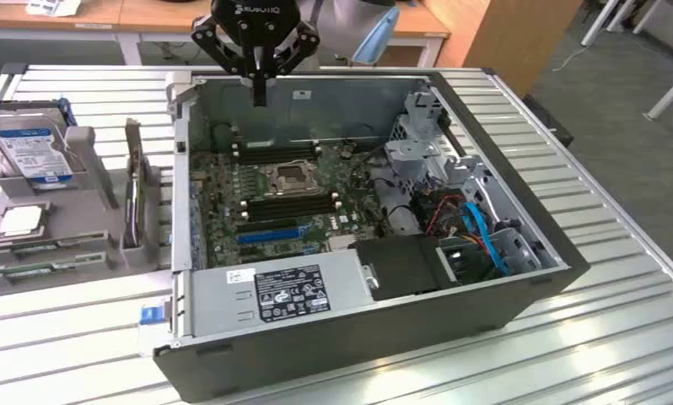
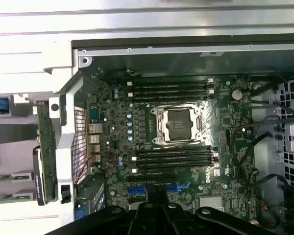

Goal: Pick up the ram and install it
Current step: 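Reach for the ram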

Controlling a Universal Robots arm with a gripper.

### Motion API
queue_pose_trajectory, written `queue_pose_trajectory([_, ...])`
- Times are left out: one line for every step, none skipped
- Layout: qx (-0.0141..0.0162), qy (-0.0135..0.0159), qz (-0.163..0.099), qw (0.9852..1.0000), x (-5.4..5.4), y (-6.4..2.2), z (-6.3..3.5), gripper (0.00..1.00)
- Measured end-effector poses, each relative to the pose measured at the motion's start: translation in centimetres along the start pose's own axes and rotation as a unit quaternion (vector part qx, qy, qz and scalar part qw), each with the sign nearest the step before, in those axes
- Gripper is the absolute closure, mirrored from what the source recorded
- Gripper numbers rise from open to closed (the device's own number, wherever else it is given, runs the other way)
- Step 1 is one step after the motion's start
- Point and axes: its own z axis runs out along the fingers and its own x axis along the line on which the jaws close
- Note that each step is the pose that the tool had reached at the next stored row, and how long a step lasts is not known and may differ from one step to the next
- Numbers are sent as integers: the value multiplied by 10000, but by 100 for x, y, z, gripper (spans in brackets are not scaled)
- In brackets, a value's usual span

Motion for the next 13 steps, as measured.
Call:
queue_pose_trajectory([0,0,0,10000,0,0,0,90])
queue_pose_trajectory([0,0,0,10000,0,0,0,90])
queue_pose_trajectory([0,0,0,10000,0,0,0,90])
queue_pose_trajectory([0,0,0,10000,0,0,0,90])
queue_pose_trajectory([0,0,0,10000,0,0,0,90])
queue_pose_trajectory([0,-1,0,10000,1,0,0,90])
queue_pose_trajectory([0,-1,0,10000,1,0,0,90])
queue_pose_trajectory([0,-1,0,10000,1,0,0,90])
queue_pose_trajectory([0,-1,0,10000,1,0,0,90])
queue_pose_trajectory([0,-1,0,10000,1,0,0,90])
queue_pose_trajectory([0,-1,0,10000,1,0,0,90])
queue_pose_trajectory([0,-1,0,10000,1,0,0,90])
queue_pose_trajectory([0,-1,-1,10000,1,0,0,90])
